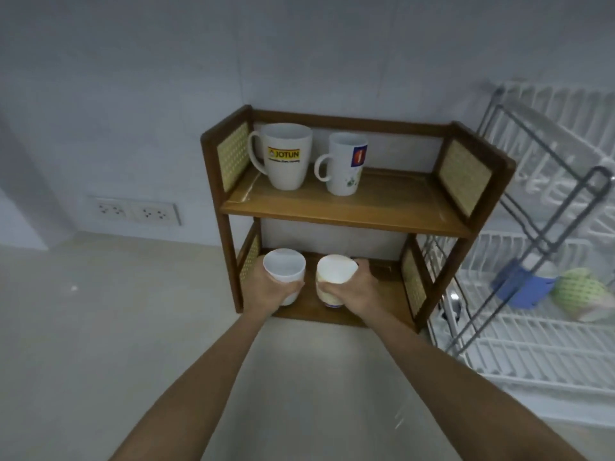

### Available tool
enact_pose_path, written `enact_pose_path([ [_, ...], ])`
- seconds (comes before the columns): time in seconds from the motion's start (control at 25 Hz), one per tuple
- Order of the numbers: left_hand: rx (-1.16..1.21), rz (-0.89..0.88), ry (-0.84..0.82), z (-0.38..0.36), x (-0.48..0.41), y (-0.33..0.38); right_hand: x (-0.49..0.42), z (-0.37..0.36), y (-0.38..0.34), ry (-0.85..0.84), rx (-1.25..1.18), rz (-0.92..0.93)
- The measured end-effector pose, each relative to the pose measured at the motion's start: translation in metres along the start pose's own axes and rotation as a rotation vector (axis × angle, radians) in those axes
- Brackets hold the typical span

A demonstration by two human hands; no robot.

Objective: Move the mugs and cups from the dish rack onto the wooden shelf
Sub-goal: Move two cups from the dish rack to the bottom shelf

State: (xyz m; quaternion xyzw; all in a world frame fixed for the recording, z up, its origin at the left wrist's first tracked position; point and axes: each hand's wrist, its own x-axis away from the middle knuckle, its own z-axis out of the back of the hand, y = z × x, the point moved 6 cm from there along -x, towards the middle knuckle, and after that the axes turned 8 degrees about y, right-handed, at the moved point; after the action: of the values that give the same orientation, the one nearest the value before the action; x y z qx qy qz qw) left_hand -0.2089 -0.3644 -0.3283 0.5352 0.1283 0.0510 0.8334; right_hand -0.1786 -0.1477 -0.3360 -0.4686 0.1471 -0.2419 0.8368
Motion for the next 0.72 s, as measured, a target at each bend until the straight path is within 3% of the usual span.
enact_pose_path([
  [0.12,-0.073,0.075,0.014,-0.012,-0.018,-0.017,-0.022,-0.024,0.005,0.06,0.079,-0.058],
  [0.36,-0.161,0.11,-0.037,-0.028,-0.036,-0.029,-0.039,-0.04,0.009,0.047,0.155,-0.001],
  [0.72,-0.179,0.105,-0.051,-0.02,-0.013,-0.018,-0.022,-0.032,0.008,-0.123,0.102,-0.01],
])
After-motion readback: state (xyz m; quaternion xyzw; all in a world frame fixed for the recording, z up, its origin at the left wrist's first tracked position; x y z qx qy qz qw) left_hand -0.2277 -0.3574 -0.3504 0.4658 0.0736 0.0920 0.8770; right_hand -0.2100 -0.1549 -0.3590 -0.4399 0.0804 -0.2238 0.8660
